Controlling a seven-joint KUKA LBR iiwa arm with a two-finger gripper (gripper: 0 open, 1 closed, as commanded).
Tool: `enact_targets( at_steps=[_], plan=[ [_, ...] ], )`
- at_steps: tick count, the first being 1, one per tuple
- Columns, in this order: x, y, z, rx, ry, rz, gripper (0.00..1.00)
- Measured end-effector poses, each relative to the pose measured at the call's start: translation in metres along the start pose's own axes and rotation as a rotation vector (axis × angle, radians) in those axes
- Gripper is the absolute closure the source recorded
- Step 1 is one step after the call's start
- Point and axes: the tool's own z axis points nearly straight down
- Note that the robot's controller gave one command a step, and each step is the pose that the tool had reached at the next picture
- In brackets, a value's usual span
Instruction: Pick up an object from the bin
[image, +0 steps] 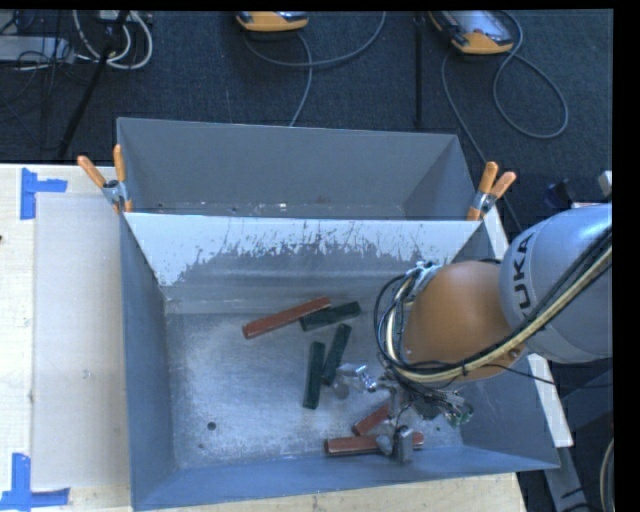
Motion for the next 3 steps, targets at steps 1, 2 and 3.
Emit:
enact_targets(
  at_steps=[1, 2, 3],
  plan=[
    [0.001, 0.000, -0.002, -0.002, 0.005, 0.001, 1.00],
    [-0.009, -0.022, -0.108, 0.002, -0.001, 0.022, 1.00],
    [-0.023, -0.023, -0.148, -0.001, 0.003, 0.007, 1.00]
  ],
)
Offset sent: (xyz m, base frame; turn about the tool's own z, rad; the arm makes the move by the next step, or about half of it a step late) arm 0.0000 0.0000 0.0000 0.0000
